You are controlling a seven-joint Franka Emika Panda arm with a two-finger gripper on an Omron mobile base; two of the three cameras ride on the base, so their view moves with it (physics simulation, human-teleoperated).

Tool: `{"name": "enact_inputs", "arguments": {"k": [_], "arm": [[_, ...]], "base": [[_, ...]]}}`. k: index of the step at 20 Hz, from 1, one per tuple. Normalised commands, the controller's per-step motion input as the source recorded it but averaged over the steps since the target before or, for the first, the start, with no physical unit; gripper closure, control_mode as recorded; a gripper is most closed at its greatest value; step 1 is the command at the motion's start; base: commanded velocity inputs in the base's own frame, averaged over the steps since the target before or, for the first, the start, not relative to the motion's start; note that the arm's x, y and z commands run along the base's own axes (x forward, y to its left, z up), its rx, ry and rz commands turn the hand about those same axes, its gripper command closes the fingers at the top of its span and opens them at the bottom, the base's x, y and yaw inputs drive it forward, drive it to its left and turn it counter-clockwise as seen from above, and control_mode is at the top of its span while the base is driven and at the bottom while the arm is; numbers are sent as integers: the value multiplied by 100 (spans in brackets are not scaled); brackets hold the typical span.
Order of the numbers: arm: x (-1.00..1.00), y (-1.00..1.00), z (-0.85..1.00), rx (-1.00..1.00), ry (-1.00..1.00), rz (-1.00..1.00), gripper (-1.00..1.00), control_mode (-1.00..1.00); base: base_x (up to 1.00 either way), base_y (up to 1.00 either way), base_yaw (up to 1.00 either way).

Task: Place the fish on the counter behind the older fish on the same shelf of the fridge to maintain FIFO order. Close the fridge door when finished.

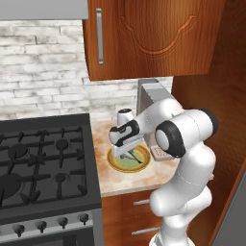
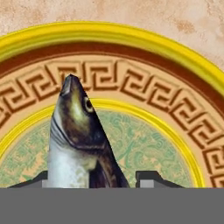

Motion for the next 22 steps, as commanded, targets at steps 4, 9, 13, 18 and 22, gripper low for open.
{"name": "enact_inputs", "arguments": {"k": [4, 9, 13, 18, 22], "arm": [[-21, 8, -7, 2, -5, 0, 100, -100], [-47, 4, 24, 8, -9, 0, 100, -100], [-70, 19, 80, 12, -7, -2, 100, -100], [-79, 1, 100, 7, -9, -1, 100, -100], [-95, 0, 100, 0, -8, -9, 100, -100]], "base": [[0, 0, 0], [0, 0, 0], [0, 0, 0], [0, 0, 0], [0, 0, 0]]}}
